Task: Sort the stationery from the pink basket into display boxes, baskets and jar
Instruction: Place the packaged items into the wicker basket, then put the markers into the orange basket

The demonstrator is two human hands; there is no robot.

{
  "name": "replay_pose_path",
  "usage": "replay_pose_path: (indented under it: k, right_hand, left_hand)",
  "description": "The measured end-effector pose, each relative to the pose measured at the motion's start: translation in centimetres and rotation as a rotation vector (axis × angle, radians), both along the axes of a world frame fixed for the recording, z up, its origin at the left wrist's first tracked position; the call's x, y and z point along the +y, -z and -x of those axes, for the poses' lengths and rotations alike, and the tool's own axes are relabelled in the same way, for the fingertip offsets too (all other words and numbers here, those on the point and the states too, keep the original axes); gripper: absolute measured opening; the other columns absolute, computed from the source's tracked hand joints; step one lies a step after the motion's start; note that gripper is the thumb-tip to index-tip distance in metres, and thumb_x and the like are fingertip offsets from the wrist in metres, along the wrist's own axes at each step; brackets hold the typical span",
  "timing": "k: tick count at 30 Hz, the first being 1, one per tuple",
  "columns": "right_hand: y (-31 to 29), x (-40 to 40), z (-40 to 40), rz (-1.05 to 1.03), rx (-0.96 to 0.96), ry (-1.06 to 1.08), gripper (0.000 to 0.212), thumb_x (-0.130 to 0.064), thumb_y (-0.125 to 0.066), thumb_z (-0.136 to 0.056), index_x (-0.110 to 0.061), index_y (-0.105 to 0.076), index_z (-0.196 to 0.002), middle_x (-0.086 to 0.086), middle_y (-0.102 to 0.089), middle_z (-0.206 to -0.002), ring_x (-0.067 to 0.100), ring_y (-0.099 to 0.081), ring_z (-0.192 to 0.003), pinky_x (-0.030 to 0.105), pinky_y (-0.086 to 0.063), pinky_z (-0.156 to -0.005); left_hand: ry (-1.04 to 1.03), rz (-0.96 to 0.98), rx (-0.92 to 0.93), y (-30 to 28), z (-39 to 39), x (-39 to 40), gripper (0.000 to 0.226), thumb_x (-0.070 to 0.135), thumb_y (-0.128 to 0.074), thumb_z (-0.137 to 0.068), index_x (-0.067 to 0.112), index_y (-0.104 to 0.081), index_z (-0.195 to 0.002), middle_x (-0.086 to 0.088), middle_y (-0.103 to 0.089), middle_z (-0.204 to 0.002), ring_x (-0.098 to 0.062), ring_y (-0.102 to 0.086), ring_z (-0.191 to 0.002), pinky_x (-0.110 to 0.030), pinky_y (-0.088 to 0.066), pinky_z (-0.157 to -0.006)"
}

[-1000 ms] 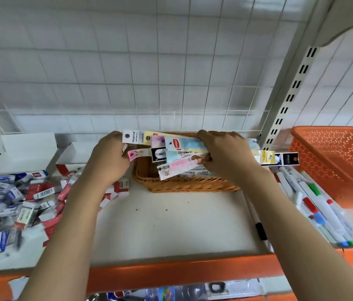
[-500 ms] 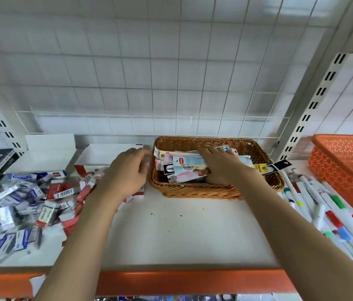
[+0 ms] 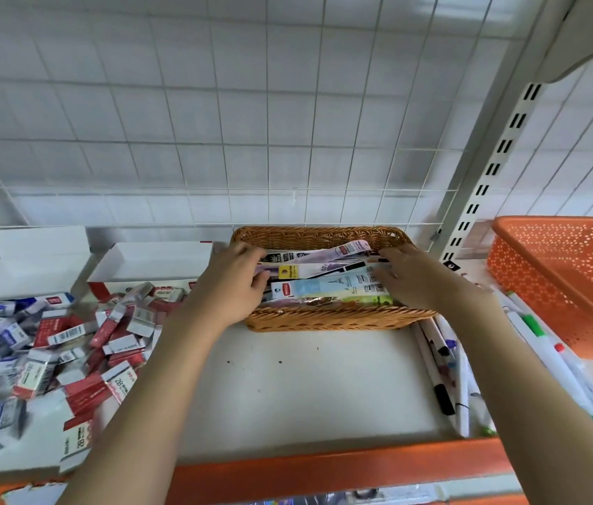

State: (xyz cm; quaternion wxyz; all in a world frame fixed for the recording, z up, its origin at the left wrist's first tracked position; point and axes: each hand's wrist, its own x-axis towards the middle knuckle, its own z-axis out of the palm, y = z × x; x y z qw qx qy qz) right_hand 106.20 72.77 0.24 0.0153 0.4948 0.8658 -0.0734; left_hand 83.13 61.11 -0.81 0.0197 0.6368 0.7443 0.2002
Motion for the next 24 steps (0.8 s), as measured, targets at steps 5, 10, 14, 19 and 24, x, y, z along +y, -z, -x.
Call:
replay_pose_path:
  k: [5, 10, 14, 19, 24]
  right_hand:
    - [1.1, -1.2, 2.7, 0.132, -0.066, 0.006, 0.04, -0.019, -0.025, -0.103, 0.001, -0.035, -0.136, 0.017, -0.027, -0.145, 0.034, -0.025, -0.133, 0.045, -0.026, -0.109]
    - [0.6, -1.4, 4.6, 0.174, 0.04, -0.095, 0.048, -0.017, -0.032, -0.101, -0.003, -0.02, -0.145, 0.015, -0.03, -0.143, 0.029, -0.039, -0.123, 0.036, -0.037, -0.093]
    - [0.7, -1.6, 3.0, -0.049, 0.11, -0.064, 0.051, -0.025, -0.04, -0.098, -0.01, -0.027, -0.145, 0.011, -0.045, -0.136, 0.03, -0.042, -0.123, 0.037, -0.035, -0.102]
    - [1.0, -3.9, -0.2, -0.353, 0.455, 0.006, 0.036, -0.022, -0.046, -0.09, -0.007, -0.062, -0.119, 0.012, -0.063, -0.115, 0.035, -0.056, -0.107, 0.041, -0.046, -0.089]
    - [2.0, -6.4, -6.1, -0.357, 0.554, 0.104, 0.025, -0.014, -0.056, -0.087, -0.004, -0.068, -0.106, 0.014, -0.066, -0.1, 0.037, -0.059, -0.091, 0.041, -0.048, -0.079]
  left_hand:
    - [-0.009, 0.035, 0.035, 0.2, -0.6, 0.4, 0.041, 0.024, -0.045, -0.097, 0.01, -0.044, -0.135, -0.01, -0.046, -0.134, -0.027, -0.044, -0.121, -0.035, -0.038, -0.096]
    - [0.029, 0.056, 0.071, 0.2, -0.6, 0.4, 0.032, 0.023, -0.041, -0.098, 0.011, -0.052, -0.125, -0.009, -0.061, -0.117, -0.025, -0.055, -0.105, -0.032, -0.041, -0.083]
    - [0.057, 0.058, 0.187, 0.1, -1.4, 0.5, 0.032, 0.032, -0.032, -0.101, 0.016, -0.06, -0.105, -0.006, -0.068, -0.093, -0.025, -0.061, -0.089, -0.032, -0.039, -0.081]
    - [0.125, 0.034, 0.138, 0.2, -2.5, 0.9, 0.035, 0.034, -0.036, -0.099, 0.015, -0.065, -0.104, -0.002, -0.068, -0.101, -0.02, -0.06, -0.086, -0.031, -0.042, -0.083]
    - [0.225, -0.225, -0.069, 0.3, -7.8, 0.4, 0.031, 0.029, -0.046, -0.096, 0.01, -0.064, -0.113, -0.003, -0.061, -0.119, -0.02, -0.053, -0.112, -0.027, -0.039, -0.092]
